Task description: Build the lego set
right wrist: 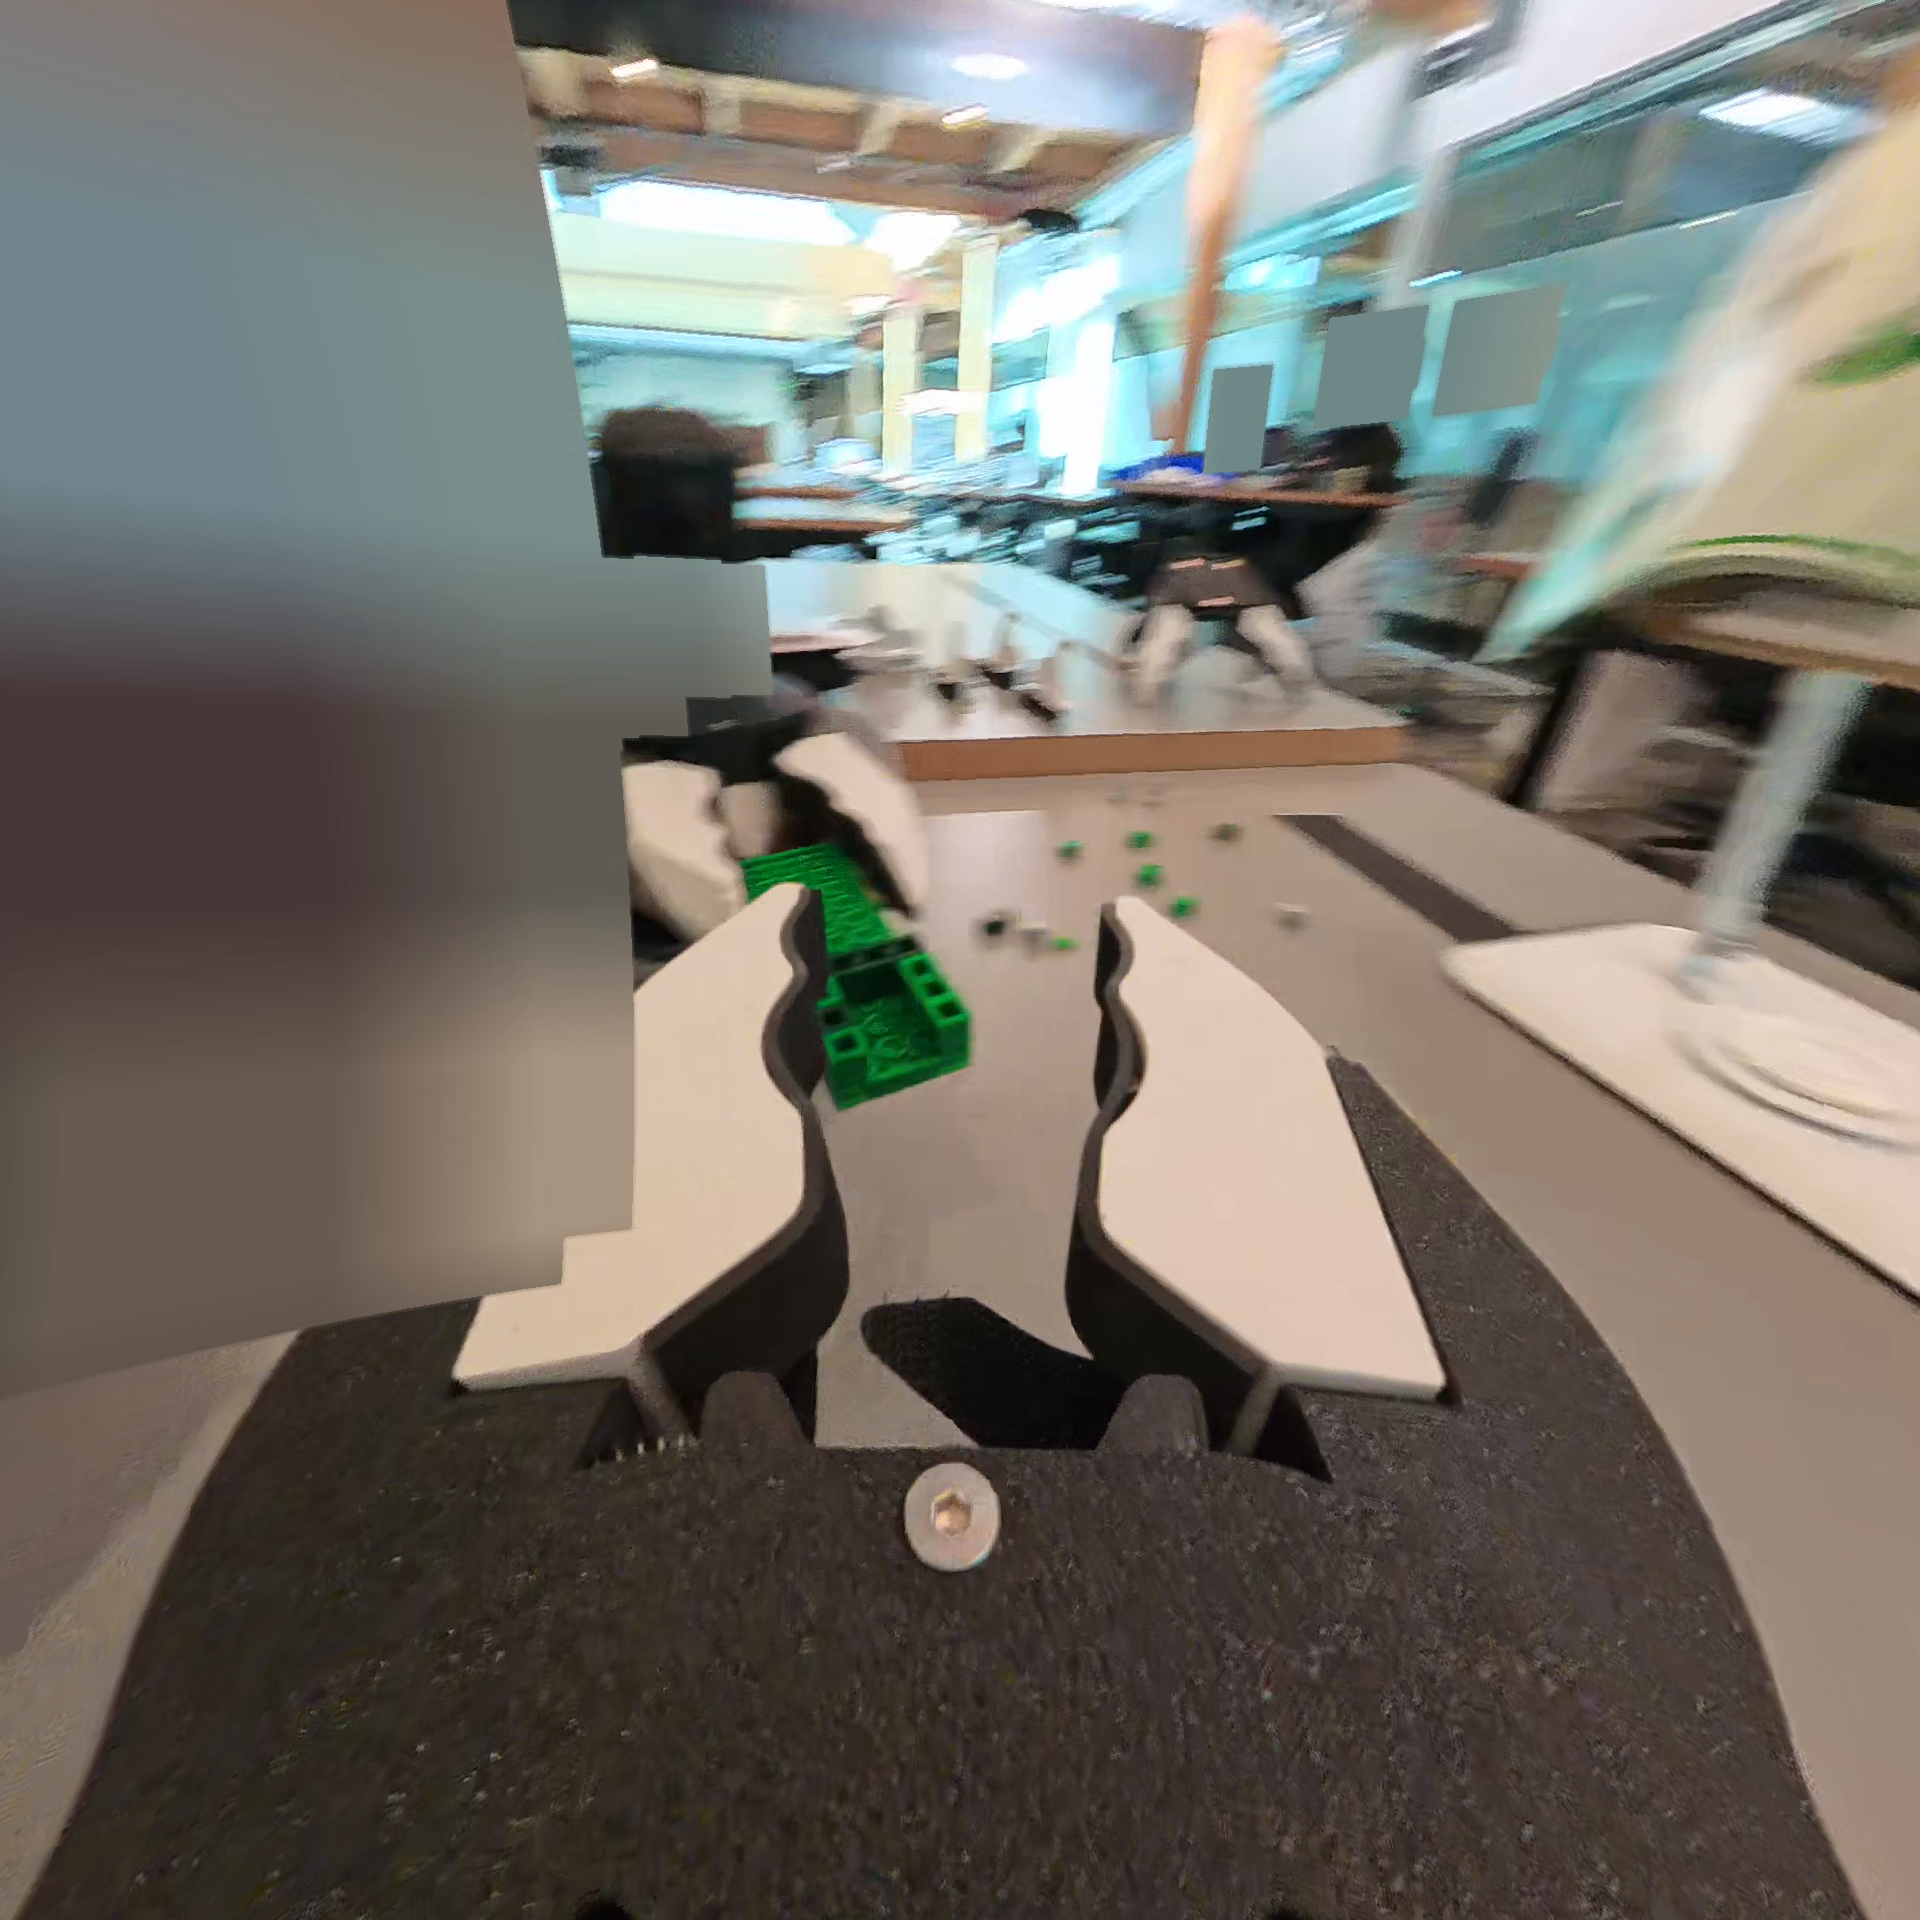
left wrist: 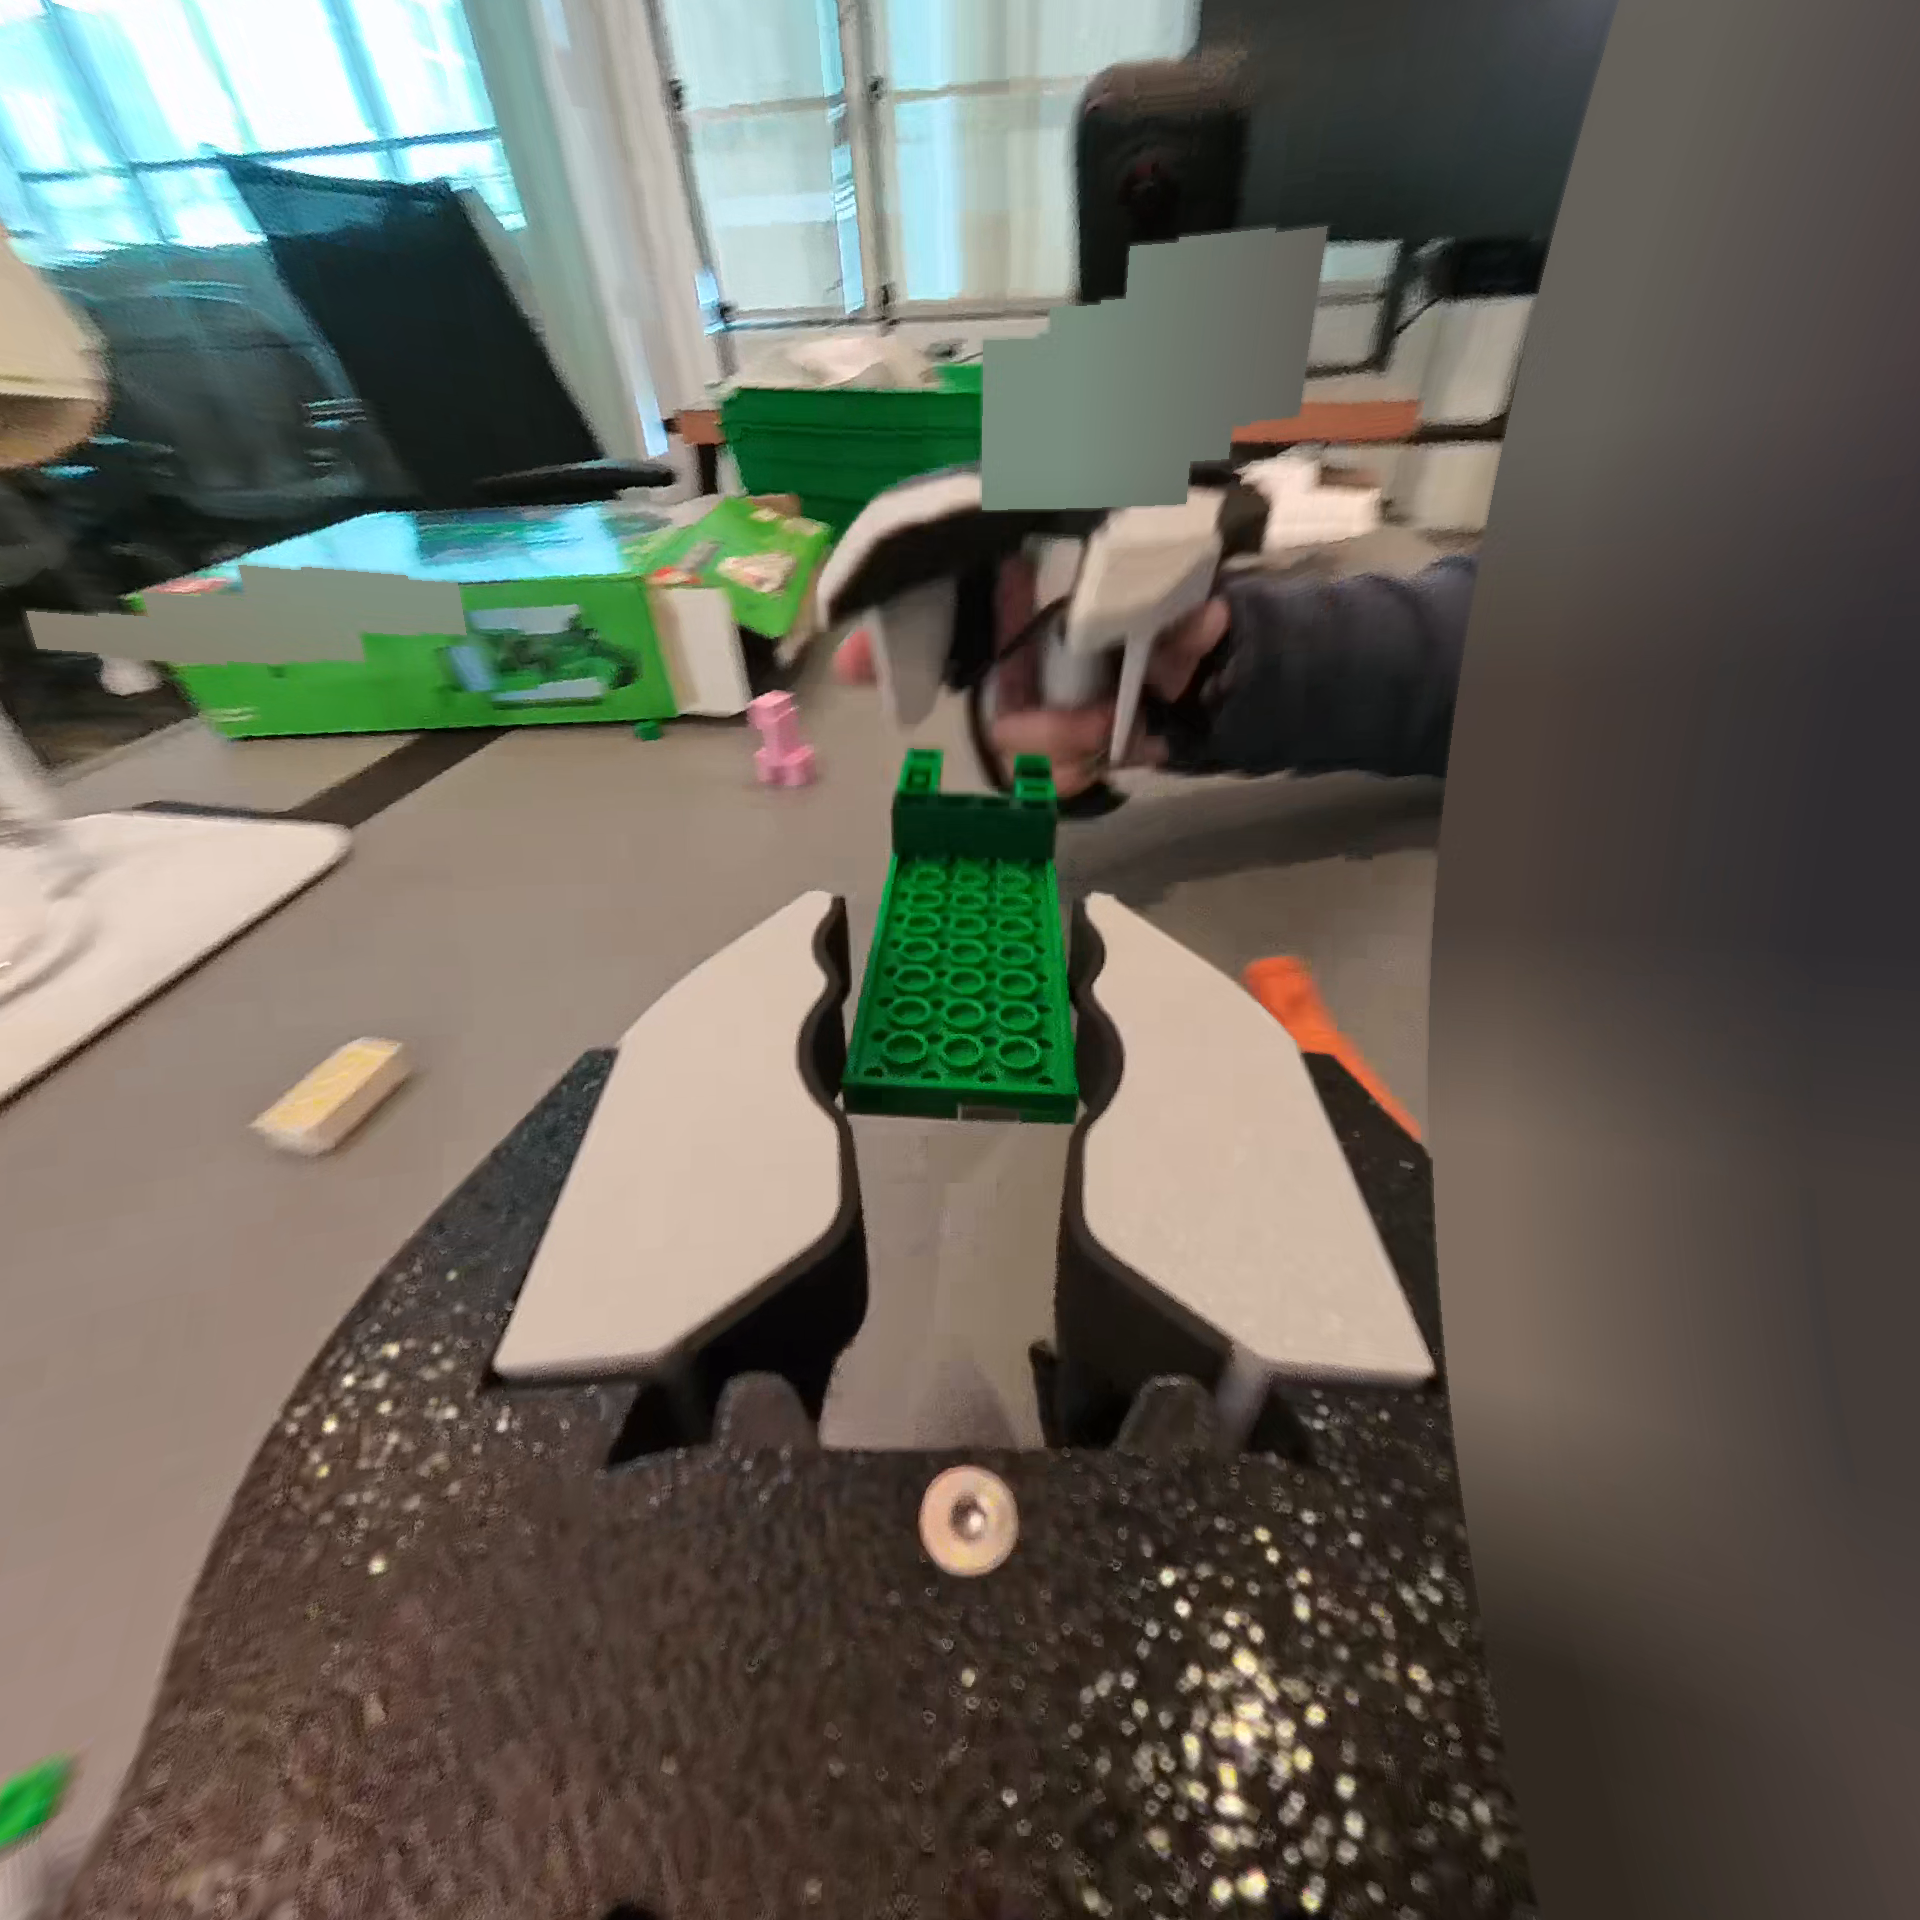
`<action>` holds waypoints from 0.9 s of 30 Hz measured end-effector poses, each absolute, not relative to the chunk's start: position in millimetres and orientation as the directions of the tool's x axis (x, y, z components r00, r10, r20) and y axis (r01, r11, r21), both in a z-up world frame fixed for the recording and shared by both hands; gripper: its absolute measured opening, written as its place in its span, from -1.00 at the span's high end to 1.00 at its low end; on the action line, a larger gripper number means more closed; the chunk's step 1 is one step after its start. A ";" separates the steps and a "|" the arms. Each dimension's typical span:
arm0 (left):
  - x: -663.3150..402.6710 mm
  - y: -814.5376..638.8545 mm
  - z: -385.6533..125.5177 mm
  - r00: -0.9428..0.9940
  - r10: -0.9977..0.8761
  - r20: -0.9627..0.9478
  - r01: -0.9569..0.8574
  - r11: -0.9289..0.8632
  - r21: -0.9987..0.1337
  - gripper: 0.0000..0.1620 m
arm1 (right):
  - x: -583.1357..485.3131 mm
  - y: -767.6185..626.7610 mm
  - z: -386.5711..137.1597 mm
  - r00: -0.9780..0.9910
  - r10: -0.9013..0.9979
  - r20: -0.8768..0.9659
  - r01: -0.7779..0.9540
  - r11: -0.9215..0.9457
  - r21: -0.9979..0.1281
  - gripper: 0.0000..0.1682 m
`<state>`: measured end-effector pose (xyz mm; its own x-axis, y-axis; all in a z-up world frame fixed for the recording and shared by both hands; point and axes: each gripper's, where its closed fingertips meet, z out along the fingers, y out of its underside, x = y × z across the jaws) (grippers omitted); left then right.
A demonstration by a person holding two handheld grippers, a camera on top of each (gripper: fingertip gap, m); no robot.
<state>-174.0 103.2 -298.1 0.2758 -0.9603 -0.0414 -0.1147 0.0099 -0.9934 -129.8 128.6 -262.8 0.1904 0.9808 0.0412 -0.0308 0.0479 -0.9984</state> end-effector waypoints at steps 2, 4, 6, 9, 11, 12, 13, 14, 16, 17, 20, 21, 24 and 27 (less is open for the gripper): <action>-189.6 123.1 -305.0 0.401 -0.910 -0.101 -0.174 0.032 -0.984 0.51 | -114.0 161.0 -258.0 0.400 0.915 0.047 -0.070 0.082 -0.994 0.47; -203.1 136.5 -306.3 0.479 -0.870 -0.114 -0.177 0.031 -0.984 0.51 | -107.1 182.4 -257.6 0.540 0.837 0.086 -0.062 0.142 -0.988 0.52; -213.6 144.5 -304.2 0.523 -0.846 -0.101 -0.153 0.023 -0.988 0.51 | -112.0 194.6 -257.9 0.611 0.781 0.133 -0.050 0.206 -0.977 0.58; -228.0 153.0 -303.7 0.569 -0.816 -0.101 -0.144 0.022 -0.989 0.51 | -125.8 210.8 -258.8 0.693 0.692 0.201 -0.029 0.306 -0.952 0.71; -236.8 157.4 -301.5 0.595 -0.799 -0.089 -0.122 0.020 -0.992 0.51 | -135.7 221.3 -260.6 0.721 0.666 0.190 -0.044 0.317 -0.947 0.73; -242.6 160.5 -299.4 0.619 -0.780 -0.089 -0.111 0.026 -0.993 0.51 | -141.0 225.8 -262.5 0.722 0.669 0.174 -0.054 0.306 -0.951 0.73; -248.9 163.8 -297.1 0.647 -0.756 -0.097 -0.105 0.038 -0.994 0.51 | -145.8 229.6 -264.9 0.721 0.674 0.161 -0.059 0.291 -0.955 0.72; -255.9 167.2 -295.2 0.679 -0.726 -0.108 -0.104 0.051 -0.993 0.51 | -149.6 232.2 -266.7 0.719 0.677 0.156 -0.059 0.283 -0.957 0.71; -267.4 172.7 -292.6 0.730 -0.672 -0.128 -0.108 0.071 -0.992 0.51 | -155.7 231.7 -268.9 0.704 0.689 0.173 -0.045 0.285 -0.957 0.71; -271.6 174.4 -292.1 0.748 -0.650 -0.136 -0.111 0.079 -0.991 0.51 | -157.4 229.4 -269.2 0.695 0.695 0.186 -0.036 0.292 -0.956 0.71; -275.2 175.9 -290.1 0.767 -0.629 -0.129 -0.090 0.094 -0.992 0.51 | -160.1 222.0 -267.8 0.676 0.701 0.226 -0.025 0.328 -0.944 0.73; -274.8 175.2 -289.3 0.767 -0.629 -0.131 -0.086 0.101 -0.991 0.51 | -160.9 221.2 -268.2 0.673 0.702 0.232 -0.021 0.332 -0.943 0.73; -272.5 171.9 -286.4 0.756 -0.636 -0.156 -0.089 0.137 -0.987 0.51 | -162.9 219.1 -269.5 0.664 0.706 0.244 -0.010 0.335 -0.942 0.73; -272.1 170.4 -284.0 0.754 -0.638 -0.153 -0.069 0.155 -0.986 0.51 | -164.2 218.6 -270.8 0.659 0.708 0.256 -0.001 0.341 -0.940 0.73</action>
<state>-272.1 170.4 -284.0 0.7545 -0.6382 -0.1530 -0.0686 0.1552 -0.9855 -164.2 218.6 -270.8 0.6587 0.7075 0.2559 -0.0007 0.3407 -0.9402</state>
